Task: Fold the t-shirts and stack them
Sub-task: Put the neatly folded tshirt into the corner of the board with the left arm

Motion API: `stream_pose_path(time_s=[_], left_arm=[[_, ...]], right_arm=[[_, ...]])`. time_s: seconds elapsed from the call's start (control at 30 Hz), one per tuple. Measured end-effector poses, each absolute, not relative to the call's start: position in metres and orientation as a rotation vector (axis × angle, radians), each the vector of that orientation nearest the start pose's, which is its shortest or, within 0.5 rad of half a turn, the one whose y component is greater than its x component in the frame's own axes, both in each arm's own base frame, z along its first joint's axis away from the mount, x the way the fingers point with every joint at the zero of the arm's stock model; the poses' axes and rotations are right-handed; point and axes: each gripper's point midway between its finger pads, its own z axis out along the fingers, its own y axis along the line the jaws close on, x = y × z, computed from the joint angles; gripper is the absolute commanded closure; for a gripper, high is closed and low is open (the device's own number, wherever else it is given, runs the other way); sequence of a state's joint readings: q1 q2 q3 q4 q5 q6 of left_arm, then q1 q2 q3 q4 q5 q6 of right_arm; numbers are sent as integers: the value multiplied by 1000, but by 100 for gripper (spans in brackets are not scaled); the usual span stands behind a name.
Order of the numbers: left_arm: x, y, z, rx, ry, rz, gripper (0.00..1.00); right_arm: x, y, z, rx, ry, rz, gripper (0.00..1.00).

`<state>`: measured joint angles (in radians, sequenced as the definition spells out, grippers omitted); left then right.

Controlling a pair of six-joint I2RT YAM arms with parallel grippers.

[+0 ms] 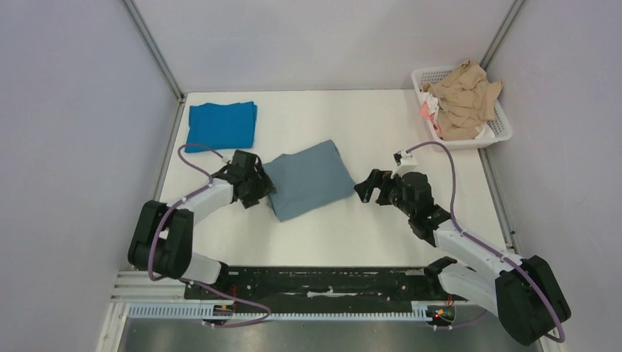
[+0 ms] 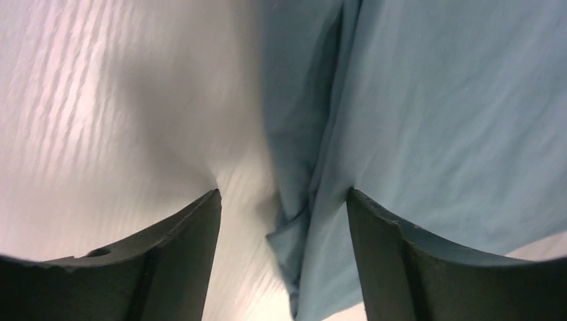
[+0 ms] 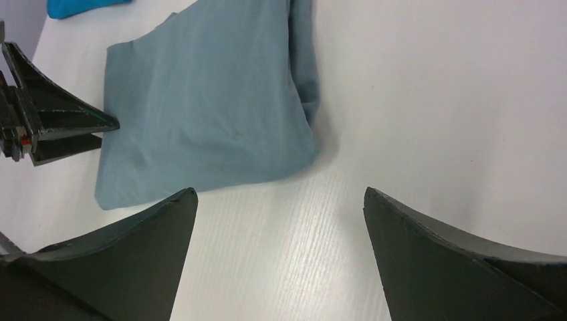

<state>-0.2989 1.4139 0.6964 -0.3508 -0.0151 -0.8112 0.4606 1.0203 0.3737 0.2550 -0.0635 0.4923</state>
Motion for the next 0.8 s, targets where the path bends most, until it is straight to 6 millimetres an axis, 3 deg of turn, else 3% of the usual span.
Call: stream_pose_path(time_s=[0.23,0.3,0.33,0.37,0.53,0.67,0.8], left_arm=[[324,-142,21,-663,2570,-469,61],[333,-149,20,-657,2566,-499,78],[339,-154,20,-648,2563,-518,94],[345,-158,18,-634,2570,-517,98],[380,-173,21,-523,2620,-446,98],[402,-156,29,-358,2637,-211,98],[435,-132,50,-164,2597,16,98]], right_arm=[[278,165,99,-6,2068,616,2],[279,162,97,-4,2073,596,2],[279,161,96,-4,2074,584,2],[280,160,96,-4,2074,575,2],[280,149,88,-17,2094,497,2],[283,137,84,-14,2097,411,2],[286,127,80,-18,2102,337,2]])
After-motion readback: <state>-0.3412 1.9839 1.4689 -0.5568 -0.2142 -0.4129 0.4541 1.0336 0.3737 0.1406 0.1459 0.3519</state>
